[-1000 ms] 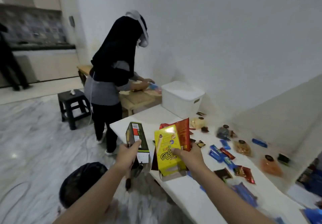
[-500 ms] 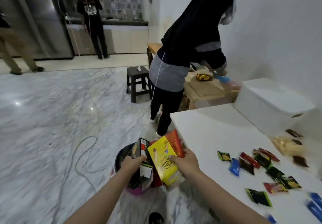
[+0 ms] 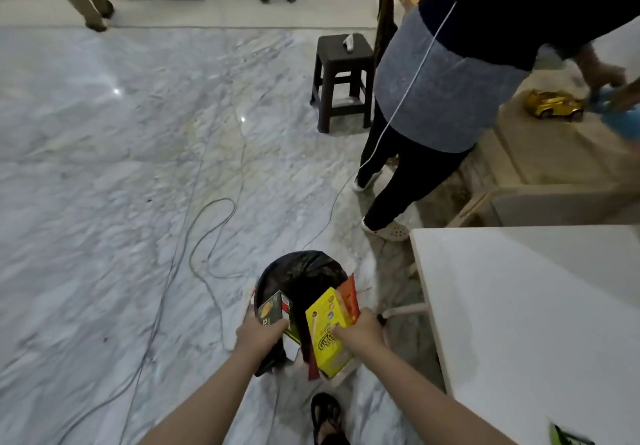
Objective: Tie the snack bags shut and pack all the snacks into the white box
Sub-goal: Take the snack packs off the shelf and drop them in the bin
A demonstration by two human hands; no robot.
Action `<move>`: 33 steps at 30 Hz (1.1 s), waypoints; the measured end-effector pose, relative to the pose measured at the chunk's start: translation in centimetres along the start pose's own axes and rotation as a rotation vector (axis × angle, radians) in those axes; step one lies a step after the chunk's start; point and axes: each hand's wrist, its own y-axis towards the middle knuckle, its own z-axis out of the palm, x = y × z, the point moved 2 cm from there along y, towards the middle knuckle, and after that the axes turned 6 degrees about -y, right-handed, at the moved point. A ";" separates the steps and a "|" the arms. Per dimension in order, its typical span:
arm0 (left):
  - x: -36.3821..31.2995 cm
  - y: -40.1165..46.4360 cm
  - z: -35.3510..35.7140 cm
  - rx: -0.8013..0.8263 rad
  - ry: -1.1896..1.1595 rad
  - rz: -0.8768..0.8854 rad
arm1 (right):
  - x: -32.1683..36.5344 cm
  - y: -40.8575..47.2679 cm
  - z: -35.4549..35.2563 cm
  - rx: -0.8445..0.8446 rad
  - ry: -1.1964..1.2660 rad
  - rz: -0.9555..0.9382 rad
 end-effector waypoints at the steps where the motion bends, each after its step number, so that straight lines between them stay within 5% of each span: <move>1: -0.1 1.2 0.2 0.008 0.015 -0.030 | 0.5 1.3 0.4 0.020 -0.032 0.005; 9: -3.7 6.1 2.2 0.019 -0.227 -0.046 | 4.2 9.2 2.9 0.042 -0.045 -0.047; 15: 2.2 12.8 4.6 0.131 -0.177 -0.132 | 2.8 9.6 2.7 0.105 -0.053 -0.020; 33: -3.0 -3.2 4.4 0.261 -0.066 0.109 | 0.2 -1.7 -0.5 -0.154 0.088 -0.025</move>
